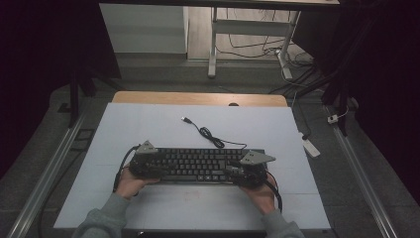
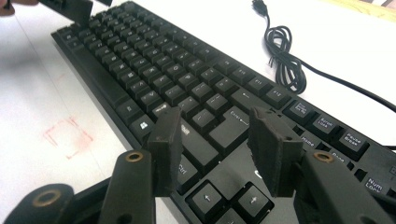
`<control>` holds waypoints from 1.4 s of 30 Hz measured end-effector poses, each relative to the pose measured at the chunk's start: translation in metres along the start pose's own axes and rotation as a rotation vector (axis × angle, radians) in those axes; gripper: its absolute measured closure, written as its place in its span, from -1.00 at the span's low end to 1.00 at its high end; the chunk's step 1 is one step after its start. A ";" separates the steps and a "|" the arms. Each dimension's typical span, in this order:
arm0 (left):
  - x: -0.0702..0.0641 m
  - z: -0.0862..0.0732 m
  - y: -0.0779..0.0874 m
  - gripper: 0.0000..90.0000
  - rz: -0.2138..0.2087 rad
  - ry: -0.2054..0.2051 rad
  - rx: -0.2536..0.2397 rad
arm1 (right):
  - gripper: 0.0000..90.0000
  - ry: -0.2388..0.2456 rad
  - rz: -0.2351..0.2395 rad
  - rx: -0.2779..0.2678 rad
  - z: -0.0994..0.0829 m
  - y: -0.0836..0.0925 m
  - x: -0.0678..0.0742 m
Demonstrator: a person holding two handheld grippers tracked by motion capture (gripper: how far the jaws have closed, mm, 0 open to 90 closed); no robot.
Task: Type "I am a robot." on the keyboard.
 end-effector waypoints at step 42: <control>-0.020 0.003 -0.028 0.98 0.005 -0.142 0.116 | 0.19 -0.015 -0.007 0.004 -0.005 0.002 -0.001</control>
Point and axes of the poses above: each handheld gripper's, and its own axes: y roughly backward along the jaws, z roughly out of its top, x roughly to its left, the point moved 2 cm from there along -y, roughly forward along the jaws, and after that the axes turned 13 degrees about x, right-handed, at the moved point
